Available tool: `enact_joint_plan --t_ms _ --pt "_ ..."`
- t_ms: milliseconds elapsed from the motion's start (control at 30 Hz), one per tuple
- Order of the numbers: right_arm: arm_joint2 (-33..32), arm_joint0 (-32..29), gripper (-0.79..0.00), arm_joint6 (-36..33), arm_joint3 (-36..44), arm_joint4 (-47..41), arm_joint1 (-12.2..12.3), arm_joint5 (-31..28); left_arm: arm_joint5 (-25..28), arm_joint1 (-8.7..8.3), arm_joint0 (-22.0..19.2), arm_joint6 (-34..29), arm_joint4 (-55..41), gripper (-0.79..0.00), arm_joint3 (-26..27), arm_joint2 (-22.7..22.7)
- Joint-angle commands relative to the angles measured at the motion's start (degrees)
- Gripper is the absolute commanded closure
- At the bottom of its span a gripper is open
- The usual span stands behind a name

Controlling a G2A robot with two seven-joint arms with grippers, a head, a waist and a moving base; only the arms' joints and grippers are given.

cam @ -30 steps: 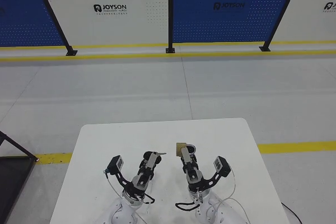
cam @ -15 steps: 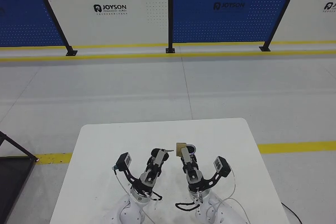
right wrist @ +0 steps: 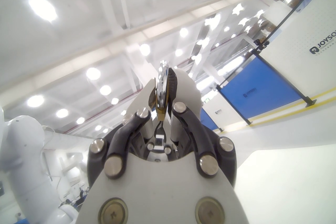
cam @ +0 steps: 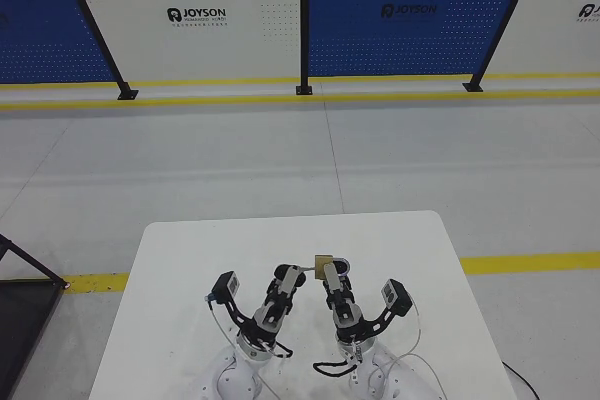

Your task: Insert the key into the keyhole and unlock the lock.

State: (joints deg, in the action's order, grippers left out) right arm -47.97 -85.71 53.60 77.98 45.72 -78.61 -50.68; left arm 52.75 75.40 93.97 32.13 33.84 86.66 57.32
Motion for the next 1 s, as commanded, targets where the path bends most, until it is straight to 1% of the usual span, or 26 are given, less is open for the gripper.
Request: enact_joint_plan --t_ms 0,300,467,633,933,967 --pt "0.0 0.0 0.000 0.0 0.0 0.0 0.0 0.0 0.0 0.10 0.0 -0.1 0.0 0.000 -0.1 0.0" --pt "0.0 0.0 0.000 0.0 0.0 0.0 0.0 0.0 0.0 0.47 0.1 -0.5 0.3 0.000 -0.1 0.2" --pt "-0.6 -0.8 0.000 -3.5 1.8 -1.5 -0.1 2.0 0.2 0.68 0.3 -0.4 0.7 0.000 -0.1 0.2" --pt "-1.0 -1.4 0.000 -4.5 2.5 0.2 -0.2 4.0 0.0 0.95 0.3 -0.3 1.1 0.000 -0.4 0.0" --pt "-1.3 -1.9 0.000 -4.9 2.6 2.0 -0.6 5.2 -0.3 1.31 0.5 0.0 2.2 0.000 -0.3 0.2" --pt "-1.5 -1.9 0.000 -4.9 2.5 1.9 -0.7 5.1 -0.3 1.34 0.5 0.1 2.3 -0.077 -0.2 0.2"
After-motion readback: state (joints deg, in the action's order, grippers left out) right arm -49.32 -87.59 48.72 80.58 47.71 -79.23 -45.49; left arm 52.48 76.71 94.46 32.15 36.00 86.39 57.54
